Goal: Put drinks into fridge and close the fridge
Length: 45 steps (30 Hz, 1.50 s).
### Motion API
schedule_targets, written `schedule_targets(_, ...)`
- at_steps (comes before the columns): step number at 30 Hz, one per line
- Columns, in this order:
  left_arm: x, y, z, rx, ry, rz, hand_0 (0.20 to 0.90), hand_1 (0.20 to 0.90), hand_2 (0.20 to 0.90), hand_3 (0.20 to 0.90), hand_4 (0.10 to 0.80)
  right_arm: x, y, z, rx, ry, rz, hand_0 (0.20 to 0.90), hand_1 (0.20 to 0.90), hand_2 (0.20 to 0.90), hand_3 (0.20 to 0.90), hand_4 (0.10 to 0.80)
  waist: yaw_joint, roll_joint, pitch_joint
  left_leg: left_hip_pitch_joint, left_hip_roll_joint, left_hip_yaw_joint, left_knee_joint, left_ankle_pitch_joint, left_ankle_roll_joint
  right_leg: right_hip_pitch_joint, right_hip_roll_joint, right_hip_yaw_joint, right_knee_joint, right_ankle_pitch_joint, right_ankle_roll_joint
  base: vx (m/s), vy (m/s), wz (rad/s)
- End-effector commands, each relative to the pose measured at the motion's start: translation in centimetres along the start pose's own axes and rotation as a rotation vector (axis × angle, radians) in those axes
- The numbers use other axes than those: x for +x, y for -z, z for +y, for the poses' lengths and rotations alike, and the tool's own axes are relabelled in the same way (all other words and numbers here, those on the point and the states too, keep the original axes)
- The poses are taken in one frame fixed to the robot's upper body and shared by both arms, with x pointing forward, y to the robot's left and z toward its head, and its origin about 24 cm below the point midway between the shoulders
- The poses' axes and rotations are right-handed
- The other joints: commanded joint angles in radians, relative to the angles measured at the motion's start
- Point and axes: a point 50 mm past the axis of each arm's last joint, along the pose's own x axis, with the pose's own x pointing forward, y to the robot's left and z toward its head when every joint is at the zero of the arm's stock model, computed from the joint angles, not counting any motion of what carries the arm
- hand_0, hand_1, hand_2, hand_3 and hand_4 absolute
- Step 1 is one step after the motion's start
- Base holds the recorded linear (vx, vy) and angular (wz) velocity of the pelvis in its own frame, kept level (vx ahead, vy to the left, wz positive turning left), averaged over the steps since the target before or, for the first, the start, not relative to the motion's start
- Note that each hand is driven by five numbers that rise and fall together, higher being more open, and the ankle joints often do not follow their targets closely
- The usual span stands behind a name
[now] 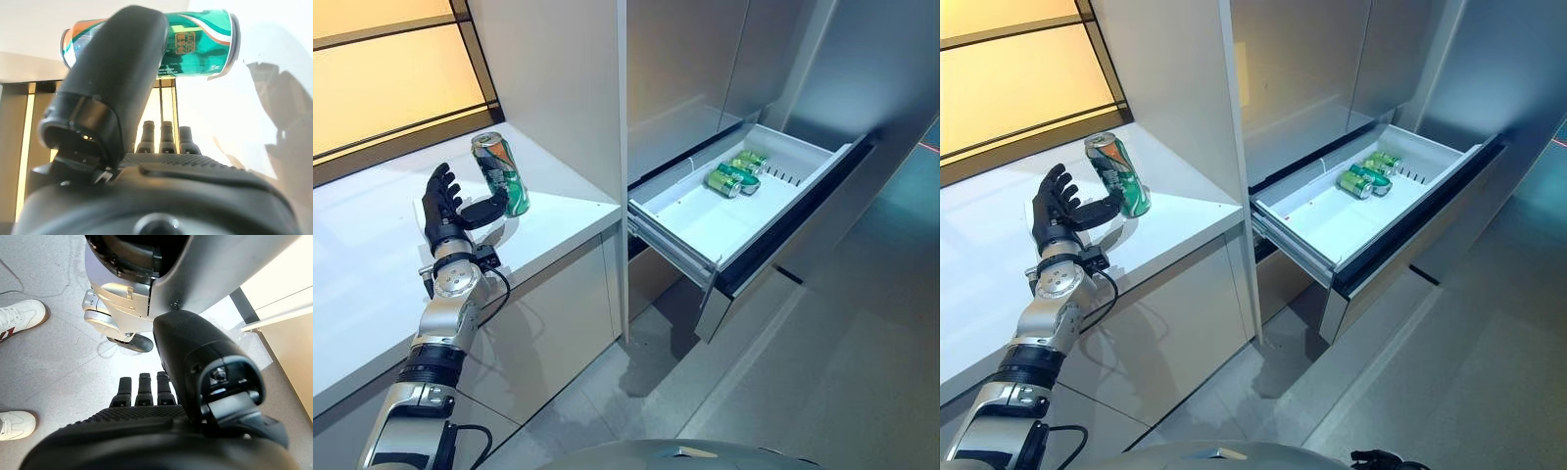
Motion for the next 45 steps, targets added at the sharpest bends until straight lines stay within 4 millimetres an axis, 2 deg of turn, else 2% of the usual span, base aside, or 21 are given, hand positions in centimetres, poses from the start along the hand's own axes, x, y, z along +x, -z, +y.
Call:
schedule_targets(1, 3.3, -8.6, -0.7, -0.037, -0.032, -0.321, 0.900, 0.900, 0.900, 0.900, 0.800, 0.3, -1.3, 1.8, -0.036, -0.086, -0.030, 0.900, 0.900, 0.900, 0.900, 0.800, -0.008, 0.022, -0.029, 0.035, -0.014, -0.067, 0.013, -0.167, -0.012, -0.055, 0.003, 0.049, 0.022, -0.009, 0.078, 0.000, 0.000, 0.00)
schedule_targets(7, 3.1, -8.8, -1.8, -0.140, 0.030, -0.291, 0.900, 0.900, 0.900, 0.900, 0.800, 0.3, -1.3, 1.8, -0.037, -0.086, -0.032, 0.900, 0.900, 0.900, 0.900, 0.800, -0.012, 0.020, -0.030, 0.037, -0.014, -0.065, 0.012, -0.169, -0.012, -0.057, 0.003, 0.053, 0.022, -0.007, 0.079, 0.000, -0.001, -0.02)
schedule_targets(23, 2.6, -9.2, -3.0, -0.313, 0.133, -0.247, 0.900, 0.900, 0.900, 0.900, 0.800, 0.3, -1.7, 1.7, -0.042, -0.088, -0.039, 0.900, 0.900, 0.900, 0.900, 0.800, -0.011, 0.018, -0.031, 0.034, -0.014, -0.063, 0.011, -0.169, -0.011, -0.059, 0.004, 0.054, 0.020, -0.006, 0.080, -0.009, 0.000, -0.03)
schedule_targets(45, 4.3, -11.4, -2.4, -0.308, 0.083, -0.289, 0.900, 0.900, 0.900, 0.900, 0.800, 0.3, -1.7, 1.4, -0.049, -0.082, -0.038, 0.900, 0.900, 0.900, 0.900, 0.800, -0.030, 0.024, -0.044, 0.034, -0.013, -0.044, 0.011, -0.169, -0.012, -0.066, 0.008, 0.066, 0.020, -0.003, 0.081, 0.001, 0.000, 0.00)
